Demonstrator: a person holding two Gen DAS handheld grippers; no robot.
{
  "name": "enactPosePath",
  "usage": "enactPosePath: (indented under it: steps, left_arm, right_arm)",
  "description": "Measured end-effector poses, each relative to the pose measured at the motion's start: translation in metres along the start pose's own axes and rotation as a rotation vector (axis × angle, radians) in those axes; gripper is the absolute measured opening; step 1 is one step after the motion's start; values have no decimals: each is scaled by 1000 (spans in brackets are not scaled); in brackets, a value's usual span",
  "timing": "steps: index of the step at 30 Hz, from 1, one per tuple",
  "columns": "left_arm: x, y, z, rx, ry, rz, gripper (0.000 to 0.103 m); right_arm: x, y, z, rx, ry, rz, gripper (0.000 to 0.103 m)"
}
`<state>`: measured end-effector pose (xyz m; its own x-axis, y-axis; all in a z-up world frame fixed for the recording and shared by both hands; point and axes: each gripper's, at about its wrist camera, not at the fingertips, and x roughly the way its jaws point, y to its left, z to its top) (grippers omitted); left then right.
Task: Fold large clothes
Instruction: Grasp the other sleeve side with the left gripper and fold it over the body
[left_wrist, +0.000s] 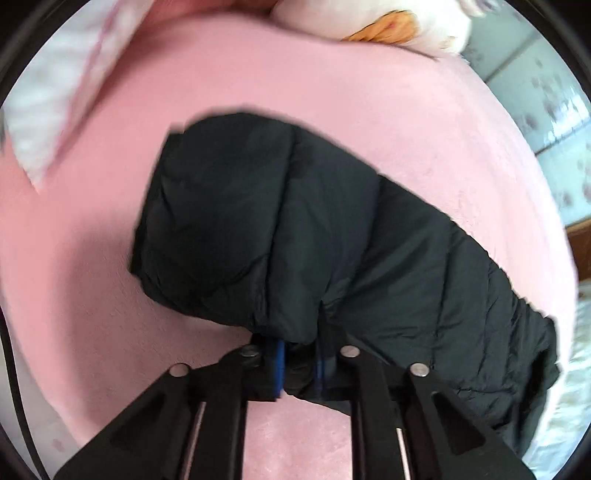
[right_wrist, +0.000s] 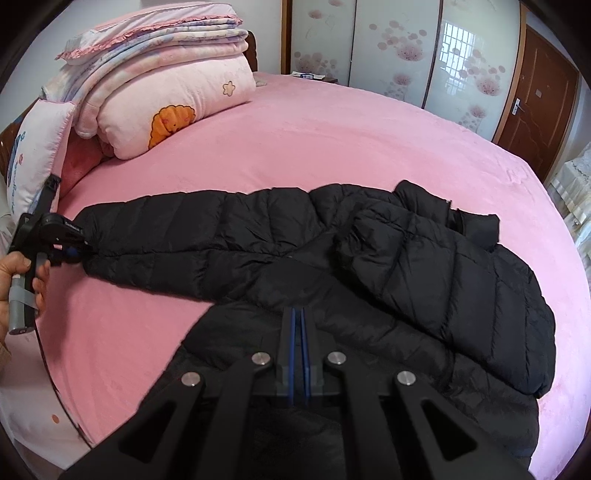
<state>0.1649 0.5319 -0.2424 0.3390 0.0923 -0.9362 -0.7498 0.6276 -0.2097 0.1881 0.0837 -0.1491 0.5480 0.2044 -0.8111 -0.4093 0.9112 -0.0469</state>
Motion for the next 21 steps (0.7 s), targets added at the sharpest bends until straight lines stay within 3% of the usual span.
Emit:
enactPosePath:
  steps: [4,8,10,15,17,21]
  left_arm:
    - [-40,-31,-12,106,-181,37,5]
    - [-94,-80,-32,216,-324,-39,5]
    - [-123,-119,-51,298,-370,-120,5]
    - [-177,-208,-110,479,-395,-344,6]
    - [-183,-245,-126,557,-382,-397,6]
    - [-174,-306,-190,708,-313,-470,6]
  right_arm:
    - [-5,-17,-13,10,-7,-14,3]
    - [-14,-42,-27,51,-13,-30,3]
    - [-19,-55,-34,75,-19,-37,3]
    - [-35,-105,-58,173,-26,-57,3]
    - [-40,-126,-65,221,-26,-55,3]
    - [-47,-163,-78,271,-39,-101,3]
